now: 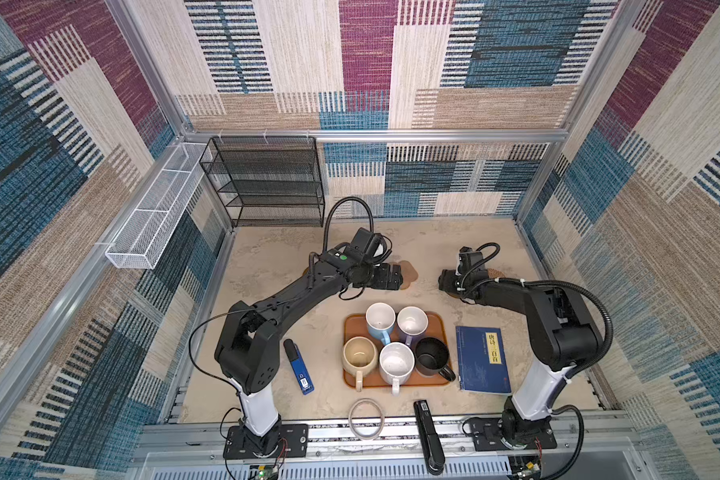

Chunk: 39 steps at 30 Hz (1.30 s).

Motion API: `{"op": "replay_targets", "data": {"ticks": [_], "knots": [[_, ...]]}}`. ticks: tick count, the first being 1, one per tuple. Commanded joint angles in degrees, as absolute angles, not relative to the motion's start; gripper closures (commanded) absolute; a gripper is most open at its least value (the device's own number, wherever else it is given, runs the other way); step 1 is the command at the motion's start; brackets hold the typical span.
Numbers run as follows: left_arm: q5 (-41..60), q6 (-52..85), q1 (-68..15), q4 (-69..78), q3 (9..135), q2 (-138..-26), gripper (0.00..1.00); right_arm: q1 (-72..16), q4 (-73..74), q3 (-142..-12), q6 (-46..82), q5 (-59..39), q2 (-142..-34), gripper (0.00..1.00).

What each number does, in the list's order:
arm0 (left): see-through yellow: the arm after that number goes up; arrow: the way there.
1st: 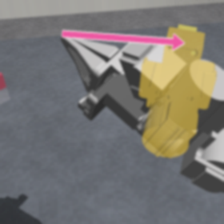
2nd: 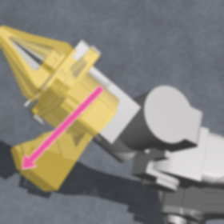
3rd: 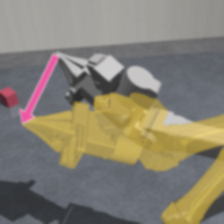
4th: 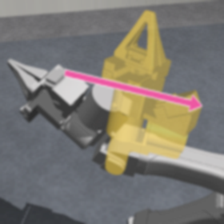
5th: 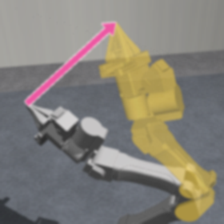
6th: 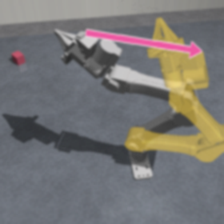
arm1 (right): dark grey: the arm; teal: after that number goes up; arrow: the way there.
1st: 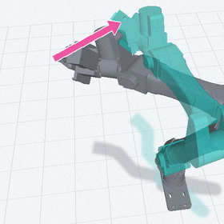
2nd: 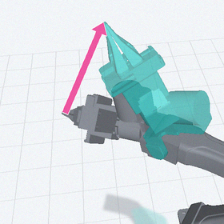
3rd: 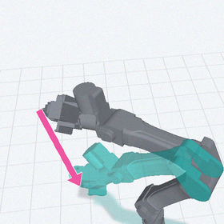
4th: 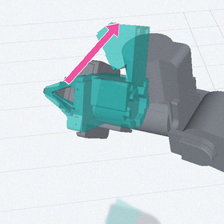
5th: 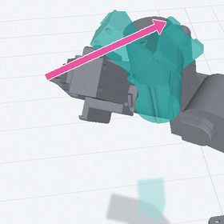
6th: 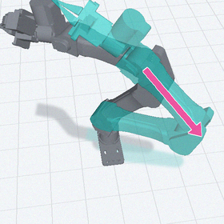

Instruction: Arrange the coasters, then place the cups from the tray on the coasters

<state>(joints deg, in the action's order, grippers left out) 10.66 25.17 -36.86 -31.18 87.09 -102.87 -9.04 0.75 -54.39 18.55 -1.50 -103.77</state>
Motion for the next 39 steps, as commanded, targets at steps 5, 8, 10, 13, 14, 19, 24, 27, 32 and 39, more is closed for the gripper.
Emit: {"op": "replay_targets", "data": {"ticks": [5,8,10,13,14,19,24,27,32,39], "knots": [[8.61,23.38,-36.73,-30.87,86.22,-102.25,0.02,-9.16,0.7,-56.3,18.39,-5.49,-106.76,0.37],[8.45,23.47,-36.68,-30.42,85.52,-101.83,0.01,-9.48,0.7,-57.04,18.41,-6.97,-107.43,0.38],[8.27,23.39,-36.63,-30.18,85.04,-101.6,0.02,-9.92,0.06,-58.17,18.3,-7.27,-108.37,0.39],[8.01,23.5,-36.47,-30.01,84.42,-101.07,0.01,-10.64,-1.02,-60.03,17.97,-7.42,-109.94,0.41],[7.94,23.39,-36.42,-29.8,84.16,-100.97,0.02,-10.95,-1.31,-60.49,17.94,-7.37,-110.31,0.41],[7.82,23.47,-36.13,-29.51,83.17,-100.31,0.02,-12.28,-1.8,-62.16,18.13,-6.74,-111.54,0.41],[7.74,23.38,-35.72,-29.44,82.58,-99.63,0.01,-12.48,-3.56,-65.49,18.73,-5.04,-114.71,0.42],[7.6,23.47,-35.63,-28.98,81.67,-98.89,0.01,-12.63,-3.03,-66.15,18.95,-5.98,-115.55,0.43],[7.69,23.66,-35.51,-28.39,80.64,-98.22,0.02,-13.08,-3.08,-67.21,19.09,-6.88,-115.75,0.43],[7.57,23.76,-35.31,-28.05,80.06,-97.46,0.02,-14.02,-4.08,-69.19,18.96,-6.24,-116.22,0.44]]}}
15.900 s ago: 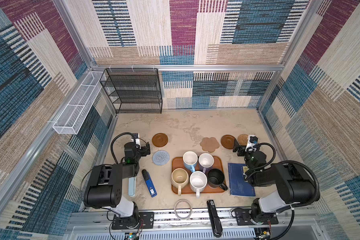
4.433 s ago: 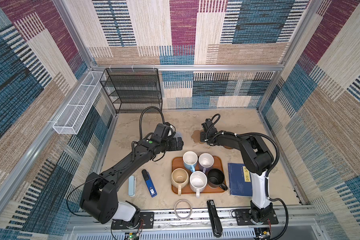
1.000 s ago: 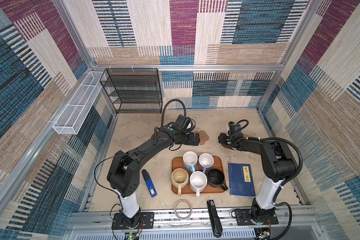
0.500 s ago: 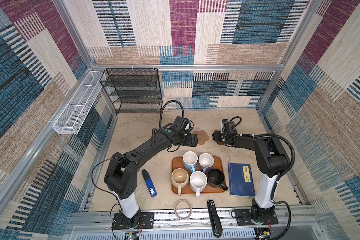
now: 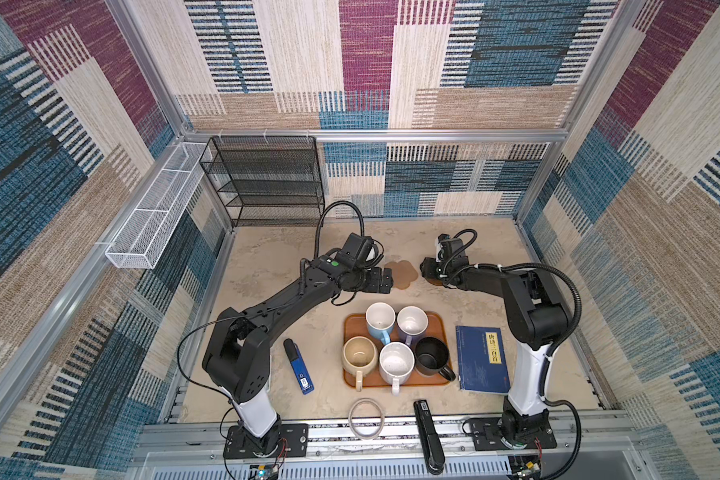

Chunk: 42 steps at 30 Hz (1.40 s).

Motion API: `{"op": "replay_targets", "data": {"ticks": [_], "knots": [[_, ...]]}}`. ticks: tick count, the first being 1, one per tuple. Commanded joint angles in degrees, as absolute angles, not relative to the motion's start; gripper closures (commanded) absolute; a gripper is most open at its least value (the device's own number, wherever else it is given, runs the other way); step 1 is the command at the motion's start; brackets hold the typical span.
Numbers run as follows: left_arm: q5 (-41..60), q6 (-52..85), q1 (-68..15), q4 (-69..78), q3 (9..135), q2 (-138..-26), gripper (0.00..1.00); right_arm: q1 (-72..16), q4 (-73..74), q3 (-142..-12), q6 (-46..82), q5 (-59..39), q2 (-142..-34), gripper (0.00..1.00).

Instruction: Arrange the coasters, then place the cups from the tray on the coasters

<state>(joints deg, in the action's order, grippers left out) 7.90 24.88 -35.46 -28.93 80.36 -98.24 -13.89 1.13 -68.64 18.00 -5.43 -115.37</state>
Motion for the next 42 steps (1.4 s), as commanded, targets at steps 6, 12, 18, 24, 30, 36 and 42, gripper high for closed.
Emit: {"op": "replay_targets", "data": {"ticks": [6,12,18,24,30,36,42], "knots": [[7.43,23.76,-35.16,-27.87,79.45,-97.08,0.02,-14.05,-4.53,-69.74,18.99,-5.19,-116.02,0.45],[7.82,24.03,-35.06,-27.69,79.46,-96.63,0.02,-14.06,-6.99,-73.06,17.32,-5.11,-114.01,0.45],[7.95,24.34,-34.98,-28.18,78.83,-93.98,0.02,-14.05,-7.76,-71.49,17.14,-6.15,-107.9,0.43],[5.99,21.78,-35.02,-31.01,80.86,-90.11,0.02,-14.04,-12.02,-70.01,14.74,-4.89,-99.75,0.27],[4.83,20.87,-35.09,-33.99,83.93,-84.74,0.02,-13.73,-17.7,-67.57,15.33,3.19,-88.47,0.0],[10.72,24.36,-35.2,-31.26,81.4,-82.44,0.02,-11.61,-13.3,-59.98,14.02,3.82,-77.49,0.0],[16.72,27.03,-35.36,-26.32,79.69,-82.84,0.02,-7.12,-13.29,-56.8,13.76,5.2,-74.36,0.0]]}}
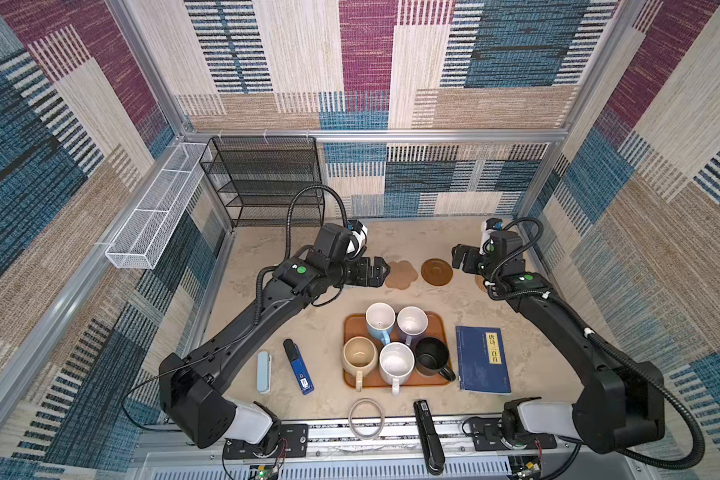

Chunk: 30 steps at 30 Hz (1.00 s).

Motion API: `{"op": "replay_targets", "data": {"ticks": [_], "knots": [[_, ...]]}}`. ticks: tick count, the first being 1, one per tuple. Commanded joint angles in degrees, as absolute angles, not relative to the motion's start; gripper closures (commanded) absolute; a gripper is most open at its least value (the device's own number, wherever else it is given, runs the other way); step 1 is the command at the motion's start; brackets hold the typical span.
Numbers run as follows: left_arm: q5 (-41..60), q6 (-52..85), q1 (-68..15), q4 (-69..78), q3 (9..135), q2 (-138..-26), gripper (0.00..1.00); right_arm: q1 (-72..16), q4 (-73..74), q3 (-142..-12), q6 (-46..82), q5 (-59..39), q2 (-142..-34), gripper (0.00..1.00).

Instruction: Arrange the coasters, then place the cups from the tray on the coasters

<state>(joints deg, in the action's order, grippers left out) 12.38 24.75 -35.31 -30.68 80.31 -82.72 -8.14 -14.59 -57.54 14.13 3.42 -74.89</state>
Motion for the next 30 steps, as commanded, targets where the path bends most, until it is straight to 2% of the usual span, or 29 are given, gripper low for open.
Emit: {"op": "replay_targets", "data": {"ticks": [1,4,12,16,21,30], "knots": [[18.25,27.76,-35.44,-24.67,79.37,-83.43,0.02,-6.5,-12.68,-56.23,14.28,5.36,-74.43,0.0],[24.17,27.63,-35.7,-21.34,80.62,-87.27,0.01,-4.26,-10.09,-54.39,16.07,4.41,-76.05,0.0],[26.28,28.02,-36.59,-21.52,89.35,-99.32,0.02,3.84,-6.68,-52.95,18.17,1.92,-84.59,0.02],[27.17,28.74,-36.77,-21.55,92.84,-104.96,0.01,6.85,-5.54,-54.33,18.42,1.61,-89.53,0.11],[27.6,26.29,-37.0,-23.49,98.74,-110.91,0.01,9.13,-6.21,-57.92,18.83,-1.7,-97.97,0.35],[26.44,25.52,-37.0,-25.42,102.46,-115.34,0.02,9.21,-7.97,-60.94,17.82,1.14,-104.65,0.46]]}}
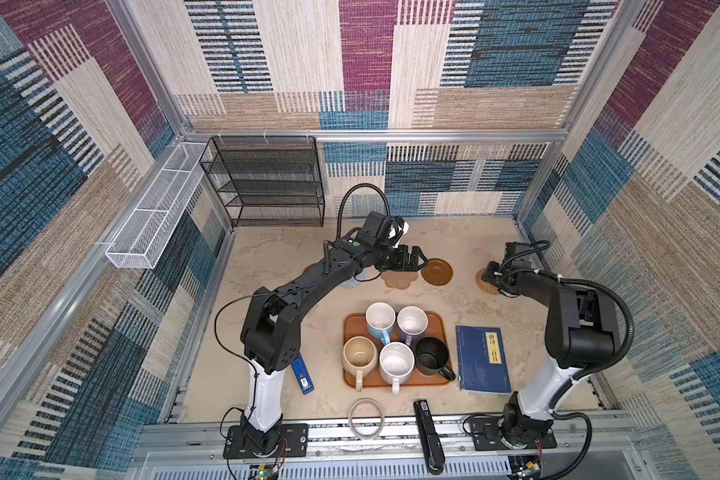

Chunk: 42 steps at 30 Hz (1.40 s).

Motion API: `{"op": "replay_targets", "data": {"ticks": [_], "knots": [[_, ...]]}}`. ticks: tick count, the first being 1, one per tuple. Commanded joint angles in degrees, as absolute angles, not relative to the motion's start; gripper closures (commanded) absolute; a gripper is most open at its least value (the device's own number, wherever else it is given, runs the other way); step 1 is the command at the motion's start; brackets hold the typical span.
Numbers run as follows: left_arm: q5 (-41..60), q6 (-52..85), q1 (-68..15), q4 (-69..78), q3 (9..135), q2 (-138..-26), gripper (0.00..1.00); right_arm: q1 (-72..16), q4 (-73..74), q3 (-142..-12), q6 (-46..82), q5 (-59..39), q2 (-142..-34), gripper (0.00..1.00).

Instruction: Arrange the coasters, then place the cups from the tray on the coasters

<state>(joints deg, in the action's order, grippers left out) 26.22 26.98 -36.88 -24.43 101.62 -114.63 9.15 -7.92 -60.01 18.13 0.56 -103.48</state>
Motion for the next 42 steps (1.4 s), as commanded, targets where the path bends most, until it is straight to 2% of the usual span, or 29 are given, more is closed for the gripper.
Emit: {"op": "replay_targets", "data": {"ticks": [1,8,19,42], "knots": [[26.74,25.58,-37.0,-25.56,102.69,-115.72,0.02,9.17,-8.0,-61.17,17.8,1.06,-105.61,0.47],[25.38,24.65,-37.0,-25.94,101.78,-115.68,0.02,8.9,-9.09,-63.43,17.59,-2.49,-109.96,0.56],[22.97,23.73,-36.79,-25.86,96.65,-111.52,0.02,4.45,-12.15,-68.6,15.37,-2.38,-115.73,0.56],[20.45,24.52,-36.74,-26.03,89.38,-103.45,0.02,1.79,-11.85,-64.59,15.28,-5.29,-110.85,0.56]]}}
